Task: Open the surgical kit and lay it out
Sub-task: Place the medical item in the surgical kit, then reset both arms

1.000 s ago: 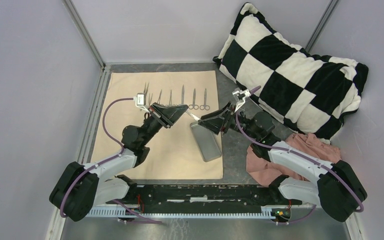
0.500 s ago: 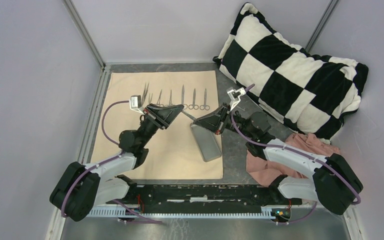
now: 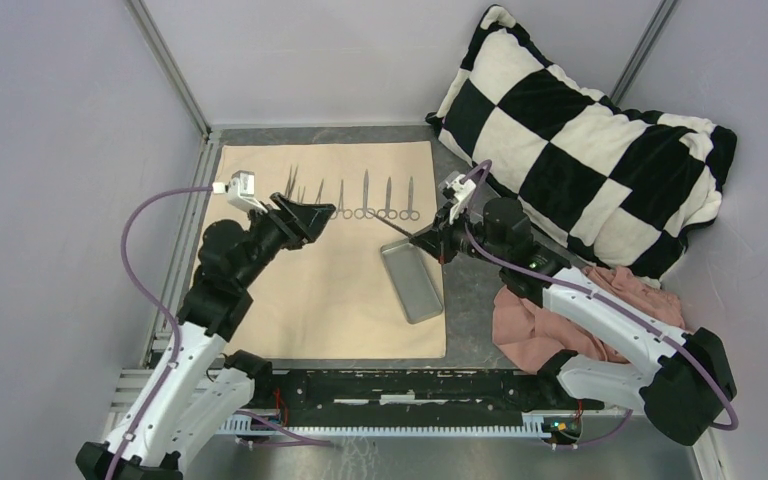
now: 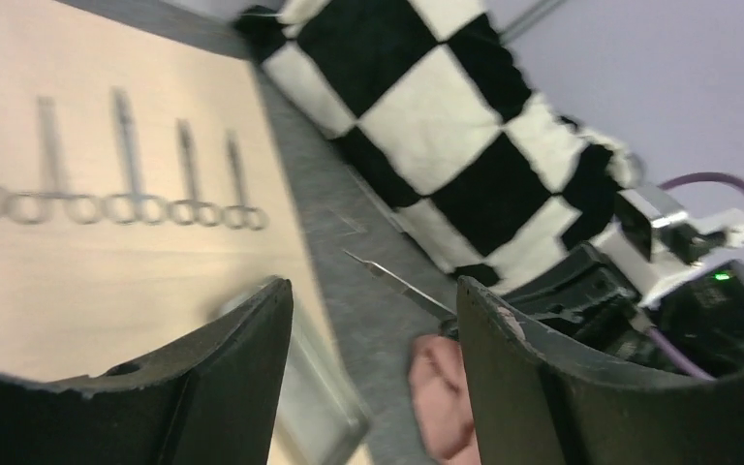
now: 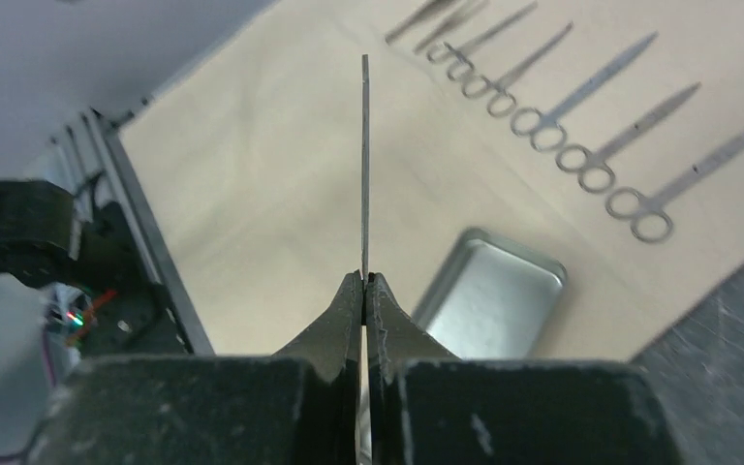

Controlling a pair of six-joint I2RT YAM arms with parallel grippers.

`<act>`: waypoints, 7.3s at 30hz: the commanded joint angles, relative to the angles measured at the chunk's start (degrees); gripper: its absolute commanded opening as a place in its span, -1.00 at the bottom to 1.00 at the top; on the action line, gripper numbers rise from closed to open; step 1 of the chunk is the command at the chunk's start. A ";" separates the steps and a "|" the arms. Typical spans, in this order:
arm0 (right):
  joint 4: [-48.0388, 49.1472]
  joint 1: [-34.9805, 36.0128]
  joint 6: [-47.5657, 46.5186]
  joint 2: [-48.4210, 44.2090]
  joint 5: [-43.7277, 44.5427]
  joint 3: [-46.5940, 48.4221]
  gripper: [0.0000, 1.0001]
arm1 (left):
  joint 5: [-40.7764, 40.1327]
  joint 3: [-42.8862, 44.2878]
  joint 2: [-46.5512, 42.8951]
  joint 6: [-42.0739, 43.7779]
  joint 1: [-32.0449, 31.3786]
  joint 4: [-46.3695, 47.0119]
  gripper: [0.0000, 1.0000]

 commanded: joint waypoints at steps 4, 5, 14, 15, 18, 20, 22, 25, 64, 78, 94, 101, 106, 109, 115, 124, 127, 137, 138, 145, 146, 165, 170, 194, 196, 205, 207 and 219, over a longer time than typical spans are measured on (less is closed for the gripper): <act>-17.87 -0.23 -17.37 -0.16 -5.46 3.01 -1.00 | 1.71 16.02 7.28 27.29 0.23 -32.08 0.34; -17.80 -0.21 -18.46 -0.09 -9.15 2.76 -1.00 | 7.60 17.50 10.17 29.77 0.26 -32.61 0.35; -16.69 0.10 -25.87 -0.81 -21.57 -1.01 -1.00 | 25.96 21.88 22.83 36.20 -9.46 -34.86 0.34; -16.24 0.12 -25.16 -0.61 -22.25 -1.13 -1.00 | 23.92 22.32 22.96 37.08 -11.41 -35.48 0.23; -15.75 0.07 -23.97 -0.83 -22.30 -1.45 -1.00 | 17.46 22.20 20.92 39.07 -15.36 -35.96 0.08; -15.84 0.05 -23.32 -1.05 -22.95 -1.60 -1.00 | 11.12 19.44 17.17 41.09 -17.12 -34.90 0.20; -16.05 0.04 -22.19 -1.14 -24.57 -1.11 -1.00 | 7.64 15.94 11.63 45.02 -18.17 -33.58 0.44; -19.33 -0.01 -22.17 -1.00 -25.83 1.53 -1.00 | 8.72 13.07 6.62 55.97 -20.60 -33.91 0.99; -13.89 -0.09 5.05 10.76 -30.11 12.94 -1.00 | -3.52 3.60 1.24 94.96 -28.44 -23.59 -0.68; -16.59 -1.72 -1.13 6.58 -16.79 12.89 0.50 | -12.05 5.67 3.29 78.53 -28.53 -26.88 -0.96; -29.06 -3.90 -14.20 -12.29 13.23 6.33 0.81 | -1.03 8.10 11.30 61.62 10.55 -21.07 -0.96; -27.78 -3.92 -14.12 -15.23 10.38 2.87 0.81 | 0.98 7.77 24.93 55.78 28.00 -13.79 -0.96; -27.20 -3.96 -14.03 -16.15 9.95 1.54 0.81 | 10.01 14.96 40.51 53.15 32.17 -10.48 -0.96; -27.55 -3.91 -14.36 -16.49 9.89 1.33 0.81 | 12.59 20.03 47.80 52.22 32.58 -9.54 -0.96; -26.49 -3.94 -14.73 -16.32 10.72 0.49 0.81 | 14.20 24.90 56.56 48.46 33.52 -7.59 -0.96; -25.26 -3.93 -14.83 -15.42 11.46 -0.41 0.80 | 17.08 27.59 65.60 41.43 33.48 -4.38 -0.96; -25.21 -3.97 -14.84 -15.03 11.41 0.16 0.80 | 16.95 27.88 67.57 40.96 33.59 -3.56 -0.96; -25.52 -3.97 -14.98 -14.75 12.30 0.44 0.80 | 17.69 28.23 71.42 37.65 34.47 1.13 -0.96; -25.65 -3.95 -14.90 -14.69 12.30 0.52 0.81 | 17.68 28.46 71.54 37.64 34.42 1.15 -0.94; -25.74 -3.90 -14.79 -14.37 12.01 0.71 0.80 | 16.52 29.30 72.17 38.66 34.57 0.34 -0.82; -25.72 -3.92 -14.83 -14.48 11.86 0.71 0.80 | 16.53 29.44 72.30 38.73 34.55 0.05 -0.81; -26.41 -3.94 -14.88 -15.76 11.71 1.05 0.80 | 11.29 31.71 73.43 44.39 34.52 -7.56 -0.50; -26.21 -3.92 -14.70 -15.49 11.12 1.19 0.80 | 10.83 31.97 73.42 44.77 34.41 -8.84 -0.40; -33.94 -3.91 -15.48 -18.02 30.96 2.98 0.96 | 16.35 13.51 29.07 38.44 25.13 6.39 0.13; -35.47 -3.93 -15.71 -19.17 34.94 3.77 0.95 | 17.61 12.93 23.78 39.90 21.35 5.89 0.18; -37.48 -3.91 -16.95 -24.47 46.03 8.84 0.96 | 18.45 20.94 10.61 50.07 11.16 -9.67 0.99; -38.03 -3.96 -16.52 -24.91 47.50 10.25 0.96 | 15.87 21.63 9.06 51.14 8.20 -10.89 0.99; -36.31 -3.98 -14.75 -28.48 50.88 14.68 0.96 | 8.72 23.05 4.26 36.66 7.33 -8.58 0.99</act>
